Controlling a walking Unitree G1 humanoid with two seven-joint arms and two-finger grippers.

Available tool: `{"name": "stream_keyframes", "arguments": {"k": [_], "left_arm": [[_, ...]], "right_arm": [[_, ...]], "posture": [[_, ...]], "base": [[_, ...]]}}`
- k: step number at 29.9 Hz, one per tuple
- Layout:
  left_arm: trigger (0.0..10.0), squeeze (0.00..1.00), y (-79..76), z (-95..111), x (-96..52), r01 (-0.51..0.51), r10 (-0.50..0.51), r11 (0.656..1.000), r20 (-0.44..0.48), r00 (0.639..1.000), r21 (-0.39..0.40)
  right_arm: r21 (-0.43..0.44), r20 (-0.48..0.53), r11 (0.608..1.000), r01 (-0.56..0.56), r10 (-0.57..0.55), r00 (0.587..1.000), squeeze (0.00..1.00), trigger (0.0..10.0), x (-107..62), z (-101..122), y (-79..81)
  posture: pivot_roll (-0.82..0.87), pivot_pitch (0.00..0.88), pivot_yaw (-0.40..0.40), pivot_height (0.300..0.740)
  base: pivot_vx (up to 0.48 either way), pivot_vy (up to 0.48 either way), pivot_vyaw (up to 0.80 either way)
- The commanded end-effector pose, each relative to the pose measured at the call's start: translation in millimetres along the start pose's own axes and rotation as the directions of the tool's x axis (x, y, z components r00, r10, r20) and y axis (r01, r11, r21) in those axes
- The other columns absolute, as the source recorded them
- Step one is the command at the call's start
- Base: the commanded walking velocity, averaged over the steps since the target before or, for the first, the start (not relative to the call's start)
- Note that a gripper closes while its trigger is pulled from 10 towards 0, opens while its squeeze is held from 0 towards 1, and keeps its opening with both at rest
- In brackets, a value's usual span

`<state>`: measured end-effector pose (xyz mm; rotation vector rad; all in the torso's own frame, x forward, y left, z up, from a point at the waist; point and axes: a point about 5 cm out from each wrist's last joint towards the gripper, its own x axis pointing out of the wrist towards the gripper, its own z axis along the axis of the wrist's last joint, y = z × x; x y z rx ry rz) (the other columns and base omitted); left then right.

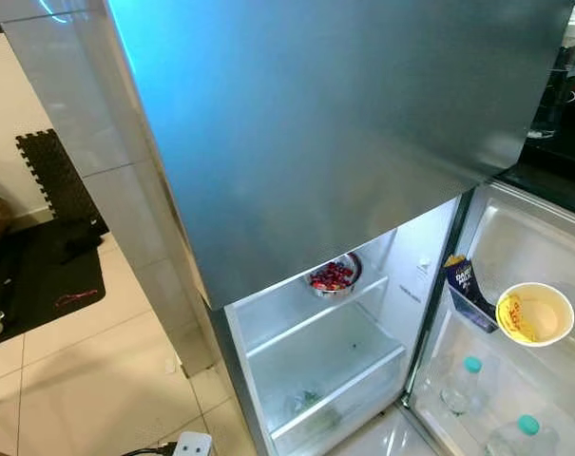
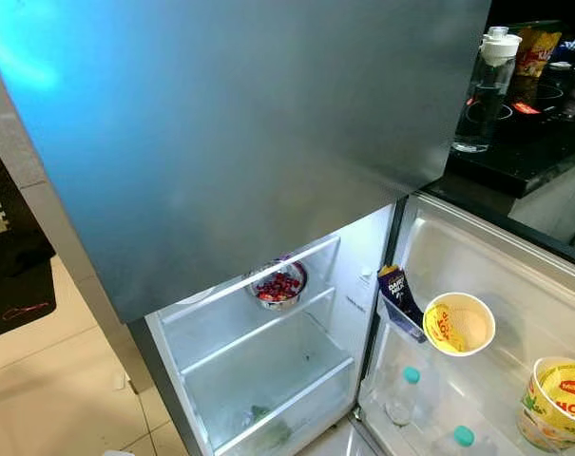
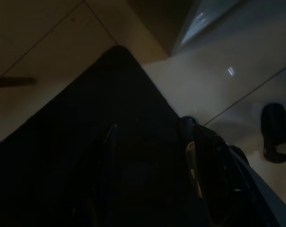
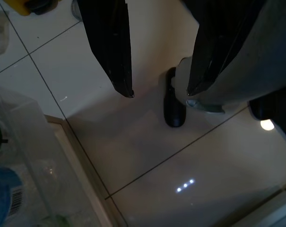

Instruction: Restocking fridge

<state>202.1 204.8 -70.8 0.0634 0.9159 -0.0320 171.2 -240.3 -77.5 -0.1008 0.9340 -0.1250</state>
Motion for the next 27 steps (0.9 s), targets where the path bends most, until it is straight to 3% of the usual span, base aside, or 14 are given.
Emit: {"name": "stream_keyframes", "arguments": {"k": [1,5,8,12,15,17,19,24,27], "left_arm": [[10.0,0.0,4.4,-8.8,-2.0,-0.014,0.014,1.0,-0.029,0.999,-0.012],[10.0,0.0,0.1,-6.5,-1.2,0.018,-0.017,0.999,-0.022,1.0,0.027],[10.0,0.0,2.6,-8.5,-1.6,-0.011,0.011,1.0,-0.032,0.999,0.004],[10.0,0.0,0.4,-6.8,-1.4,0.026,-0.026,1.0,-0.024,0.999,0.017],[10.0,0.0,2.2,-6.9,-1.2,-0.005,0.005,1.0,-0.031,1.0,0.007],[10.0,0.0,1.4,-6.0,-1.0,0.003,-0.003,1.0,-0.026,1.0,0.003],[10.0,0.0,-2.5,-1.6,-0.1,0.041,-0.041,0.998,-0.015,0.999,0.041],[10.0,0.0,-0.7,-3.0,0.0,0.002,-0.001,1.0,-0.024,1.0,0.015],[10.0,0.0,-2.7,-1.1,0.3,0.027,-0.026,0.999,-0.015,1.0,0.024]], "right_arm": [[-0.004,-0.035,1.0,-0.012,0.012,0.999,0.0,10.0,-1.1,-8.1,3.0],[0.022,-0.031,1.0,-0.006,0.006,1.0,0.0,10.0,-1.4,-9.2,3.4],[-0.007,-0.05,1.0,-0.015,0.015,0.999,0.0,10.0,-2.4,-14.3,5.3],[0.047,-0.041,0.999,0.005,-0.003,0.999,0.0,10.0,-3.2,-16.3,4.7],[-0.005,-0.067,1.0,-0.013,0.013,0.998,0.0,10.0,-4.1,-21.3,6.2],[0.001,-0.064,1.0,-0.009,0.009,0.998,0.0,10.0,-4.1,-21.1,5.9],[0.062,-0.035,0.998,0.007,-0.005,0.999,0.0,10.0,-3.7,-17.9,6.0],[0.012,-0.049,1.0,-0.01,0.011,0.999,0.0,10.0,-3.3,-17.8,7.4],[0.043,-0.037,0.999,0.0,0.001,0.999,0.0,10.0,-3.0,-16.0,7.0]], "posture": [[-0.14,0.126,0.085,0.74],[-0.14,0.125,0.073,0.74],[-0.14,0.132,0.095,0.74],[-0.15,0.13,0.09,0.74],[-0.14,0.133,0.094,0.74],[-0.15,0.139,0.107,0.74],[-0.15,0.133,0.095,0.74],[-0.15,0.138,0.101,0.74],[-0.15,0.131,0.095,0.74]], "base": [[0.0,0.0,0.0],[0.0,0.0,0.0],[0.0,0.0,0.0],[0.0,0.0,0.0],[0.0,0.0,0.0],[0.0,0.0,0.0],[0.0,0.0,0.0],[0.0,0.0,0.0],[0.0,0.0,0.0]]}}
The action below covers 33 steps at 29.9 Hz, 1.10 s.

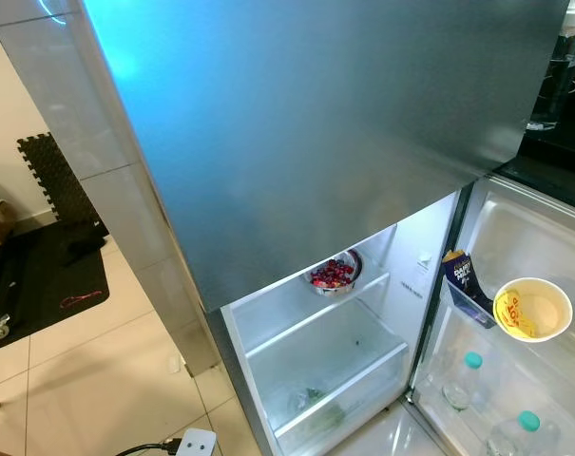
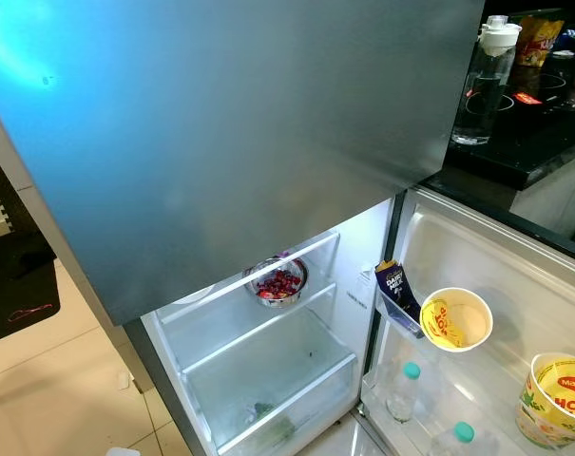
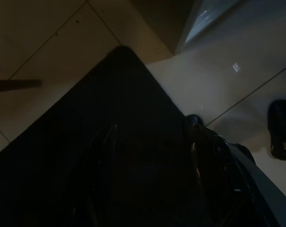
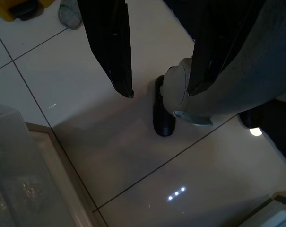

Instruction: Restocking fridge

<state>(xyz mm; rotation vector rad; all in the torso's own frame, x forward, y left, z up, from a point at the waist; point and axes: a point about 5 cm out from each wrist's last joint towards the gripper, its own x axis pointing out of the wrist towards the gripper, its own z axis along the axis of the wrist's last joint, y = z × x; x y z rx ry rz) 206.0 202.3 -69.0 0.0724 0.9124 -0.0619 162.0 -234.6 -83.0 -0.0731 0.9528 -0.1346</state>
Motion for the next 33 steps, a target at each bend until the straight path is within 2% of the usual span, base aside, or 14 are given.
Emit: {"name": "stream_keyframes", "arguments": {"k": [1,4,9,11,15,19,23,27,31,33], "left_arm": [[10.0,0.0,-1.0,-4.5,-0.6,0.01,-0.009,1.0,-0.017,1.0,0.01],[10.0,0.0,0.7,-5.4,-0.8,-0.004,0.004,1.0,-0.021,1.0,-0.004],[10.0,0.0,0.4,-4.8,-0.8,0.005,-0.005,1.0,-0.02,1.0,0.015],[10.0,0.0,2.6,-7.5,-1.3,-0.025,0.024,1.0,-0.026,0.999,-0.017],[10.0,0.0,2.8,-7.6,-1.7,-0.003,0.003,1.0,-0.022,1.0,-0.007],[10.0,0.0,7.1,-10.4,-2.7,-0.033,0.032,0.999,-0.031,0.999,-0.036],[10.0,0.0,4.9,-6.9,-2.0,0.001,-0.001,1.0,-0.02,1.0,0.005],[10.0,0.0,6.3,-7.0,-1.8,-0.035,0.034,0.999,-0.026,0.999,-0.025],[10.0,0.0,2.4,-5.5,-1.3,-0.004,0.004,1.0,-0.014,1.0,-0.012],[10.0,0.0,5.1,-8.8,-1.9,-0.042,0.04,0.998,-0.028,0.999,-0.044]], "right_arm": [[0.022,-0.013,1.0,0.005,-0.004,1.0,0.0,10.0,-0.7,-4.5,1.2],[0.003,-0.013,1.0,-0.001,0.001,1.0,0.0,10.0,-0.1,-2.1,0.8],[0.021,-0.003,1.0,0.002,-0.002,1.0,0.0,10.0,0.1,-0.1,-0.2],[-0.008,-0.017,1.0,-0.005,0.005,1.0,0.0,10.0,0.1,-1.4,0.1],[0.023,-0.004,1.0,0.006,-0.006,1.0,0.0,10.0,0.2,0.2,-0.5],[-0.011,-0.006,1.0,-0.006,0.006,1.0,0.0,10.0,0.8,1.9,0.8],[0.024,0.007,1.0,0.006,-0.007,1.0,0.0,10.0,0.9,3.5,0.5],[-0.017,-0.009,1.0,0.001,-0.001,1.0,0.0,10.0,1.1,2.8,0.5],[0.023,0.009,1.0,0.01,-0.01,1.0,0.0,10.0,1.2,5.1,-0.7],[-0.025,-0.002,1.0,-0.008,0.008,1.0,0.0,10.0,1.4,5.4,-0.7]], "posture": [[-0.15,0.131,0.092,0.74],[-0.15,0.141,0.103,0.74],[-0.14,0.13,0.087,0.74],[-0.13,0.129,0.093,0.74],[-0.15,0.13,0.087,0.74],[-0.15,0.135,0.101,0.74],[-0.15,0.128,0.089,0.74],[-0.14,0.132,0.096,0.74],[-0.15,0.129,0.079,0.74],[-0.14,0.13,0.084,0.74]], "base": [[0.0,0.0,0.0],[0.0,0.0,0.0],[0.0,0.0,0.0],[0.0,0.0,0.0],[0.0,0.0,0.0],[0.0,0.0,0.0],[0.0,0.0,0.0],[0.0,0.0,0.0],[0.0,0.0,0.0],[0.0,0.0,0.0]]}}
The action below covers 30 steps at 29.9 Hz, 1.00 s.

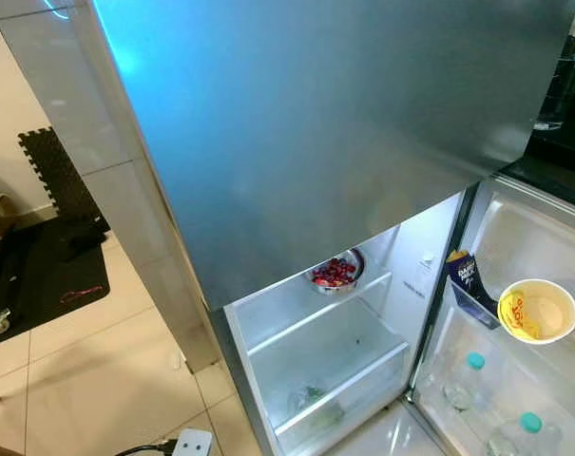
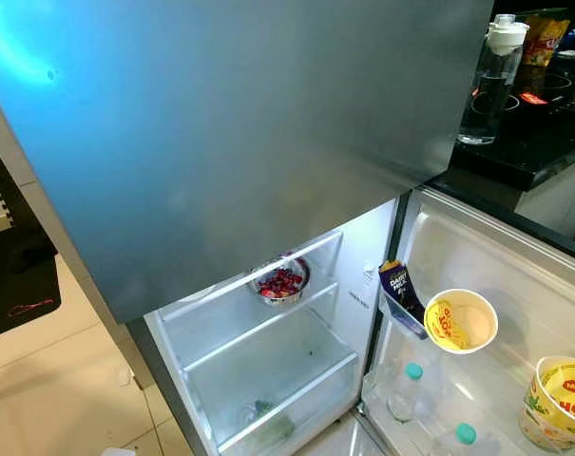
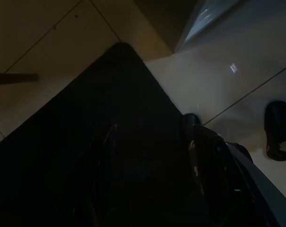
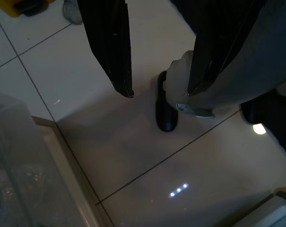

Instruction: Restocking fridge

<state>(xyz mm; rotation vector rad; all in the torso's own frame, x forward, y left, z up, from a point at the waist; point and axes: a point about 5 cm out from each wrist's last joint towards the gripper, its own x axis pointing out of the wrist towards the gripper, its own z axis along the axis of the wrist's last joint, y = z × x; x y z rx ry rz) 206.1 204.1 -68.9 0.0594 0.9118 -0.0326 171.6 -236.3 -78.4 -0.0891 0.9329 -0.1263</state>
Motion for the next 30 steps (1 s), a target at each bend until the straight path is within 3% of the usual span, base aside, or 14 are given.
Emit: {"name": "stream_keyframes", "arguments": {"k": [1,5,9,11,15,19,23,27,30], "left_arm": [[10.0,0.0,3.5,-8.7,-1.7,-0.022,0.021,1.0,-0.028,0.999,-0.02],[10.0,0.0,0.2,-6.2,-1.2,0.009,-0.009,1.0,-0.012,1.0,-0.006],[10.0,0.0,3.5,-9.7,-1.9,-0.02,0.019,0.999,-0.028,0.999,-0.032],[10.0,0.0,0.8,-9.2,-1.6,0.009,-0.009,1.0,-0.026,1.0,-0.003],[10.0,0.0,5.0,-8.4,-1.9,-0.021,0.021,1.0,-0.026,0.999,-0.018],[10.0,0.0,2.4,-6.0,-1.4,0.005,-0.005,1.0,-0.014,1.0,-0.002],[10.0,0.0,2.9,-7.9,-1.8,-0.011,0.011,0.999,-0.008,1.0,-0.05],[10.0,0.0,1.0,-9.5,-1.9,0.02,-0.019,0.999,-0.029,0.999,0.041],[10.0,0.0,4.8,-9.6,-2.2,-0.015,0.015,1.0,-0.027,1.0,0.009]], "right_arm": [[-0.009,-0.023,1.0,-0.008,0.008,1.0,0.0,10.0,-0.7,-5.1,0.9],[0.019,-0.012,1.0,0.003,-0.003,1.0,0.0,10.0,-0.7,-3.3,-1.5],[-0.007,-0.029,1.0,-0.001,0.001,1.0,0.0,10.0,-0.9,-5.6,-0.8],[0.029,-0.018,1.0,0.01,-0.009,1.0,0.0,10.0,-1.2,-5.5,-2.1],[-0.004,-0.028,1.0,-0.003,0.003,1.0,0.0,10.0,-1.1,-6.6,-0.3],[0.031,-0.018,0.999,0.008,-0.007,1.0,0.0,10.0,-1.5,-7.1,-0.9],[0.005,-0.025,1.0,0.004,-0.004,1.0,0.0,10.0,-1.6,-8.0,-0.8],[0.098,0.037,0.995,0.025,-0.029,0.999,0.0,10.0,0.0,4.3,-4.6],[0.037,0.024,0.999,0.005,-0.006,1.0,0.0,10.0,0.4,4.4,-3.3]], "posture": [[-0.14,0.13,0.084,0.74],[-0.14,0.12,0.078,0.74],[-0.14,0.121,0.095,0.74],[-0.15,0.111,0.084,0.74],[-0.15,0.113,0.09,0.74],[-0.14,0.101,0.078,0.74],[-0.14,0.089,0.088,0.74],[-0.14,0.079,0.076,0.74],[-0.14,0.079,0.079,0.74]], "base": [[0.0,0.0,0.0],[0.0,0.0,0.0],[0.0,0.0,0.0],[0.0,0.0,0.0],[0.0,0.0,0.0],[0.0,0.0,0.0],[0.0,0.0,0.0],[0.0,0.0,0.0],[0.0,0.0,0.0]]}}
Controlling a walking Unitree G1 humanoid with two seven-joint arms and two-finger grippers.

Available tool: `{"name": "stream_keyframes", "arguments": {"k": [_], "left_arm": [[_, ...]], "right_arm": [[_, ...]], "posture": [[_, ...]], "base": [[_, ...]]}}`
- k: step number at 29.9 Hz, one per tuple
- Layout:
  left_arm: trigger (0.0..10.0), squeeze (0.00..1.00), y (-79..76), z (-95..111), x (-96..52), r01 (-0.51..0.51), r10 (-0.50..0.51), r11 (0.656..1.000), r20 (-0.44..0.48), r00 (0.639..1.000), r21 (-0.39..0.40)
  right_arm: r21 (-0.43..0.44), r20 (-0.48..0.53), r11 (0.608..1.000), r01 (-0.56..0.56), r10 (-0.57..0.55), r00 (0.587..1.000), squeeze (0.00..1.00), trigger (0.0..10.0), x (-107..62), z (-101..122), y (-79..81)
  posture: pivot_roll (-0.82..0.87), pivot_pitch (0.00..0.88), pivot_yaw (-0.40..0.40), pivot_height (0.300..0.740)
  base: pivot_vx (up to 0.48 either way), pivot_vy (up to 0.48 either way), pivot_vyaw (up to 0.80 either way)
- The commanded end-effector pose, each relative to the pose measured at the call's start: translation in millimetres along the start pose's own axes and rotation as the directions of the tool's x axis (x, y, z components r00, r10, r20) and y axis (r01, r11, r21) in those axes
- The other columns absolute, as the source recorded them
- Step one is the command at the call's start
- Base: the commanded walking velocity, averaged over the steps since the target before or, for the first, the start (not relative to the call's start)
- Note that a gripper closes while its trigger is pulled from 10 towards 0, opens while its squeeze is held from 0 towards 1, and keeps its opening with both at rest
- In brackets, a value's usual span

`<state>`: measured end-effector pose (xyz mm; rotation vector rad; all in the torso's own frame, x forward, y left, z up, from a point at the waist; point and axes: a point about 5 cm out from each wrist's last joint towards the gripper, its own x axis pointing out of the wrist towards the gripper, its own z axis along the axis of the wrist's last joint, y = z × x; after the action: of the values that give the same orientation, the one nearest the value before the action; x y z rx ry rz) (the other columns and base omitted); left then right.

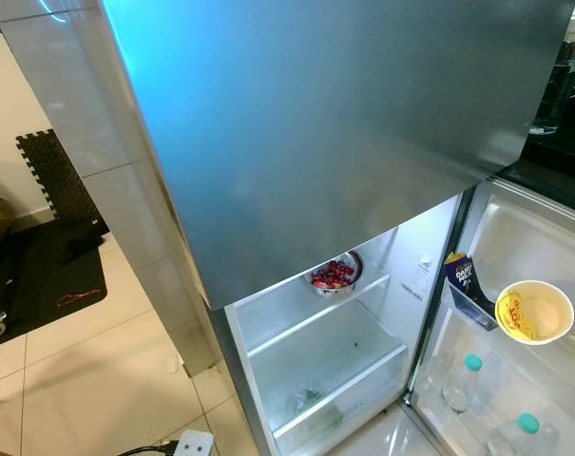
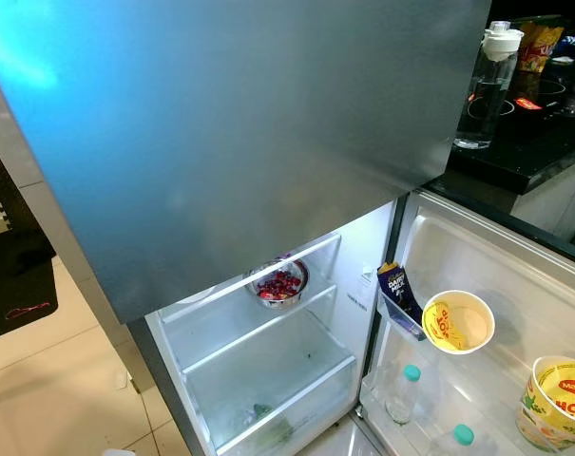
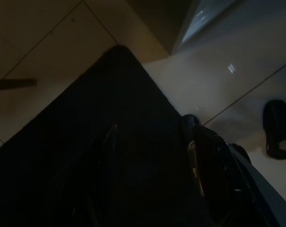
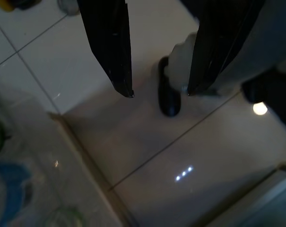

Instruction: Restocking fridge

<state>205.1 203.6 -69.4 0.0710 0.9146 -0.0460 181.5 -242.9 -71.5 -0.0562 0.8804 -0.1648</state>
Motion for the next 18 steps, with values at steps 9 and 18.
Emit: {"name": "stream_keyframes", "arguments": {"k": [9,18], "left_arm": [[10.0,0.0,8.1,22.9,1.5,-0.029,0.031,0.999,0.072,0.997,-0.02],[10.0,0.0,8.9,8.2,-1.0,-0.029,0.029,1.0,0.047,0.998,-0.002]], "right_arm": [[0.018,0.203,0.999,0.05,-0.052,0.978,0.0,10.0,5.6,55.3,-7.3],[0.007,0.175,1.0,0.02,-0.021,0.984,0.0,10.0,4.9,42.0,2.1]], "posture": [[-0.13,0.087,0.07,0.74],[-0.14,0.084,0.073,0.74]], "base": [[0.0,0.0,0.0],[0.0,0.0,0.0]]}}
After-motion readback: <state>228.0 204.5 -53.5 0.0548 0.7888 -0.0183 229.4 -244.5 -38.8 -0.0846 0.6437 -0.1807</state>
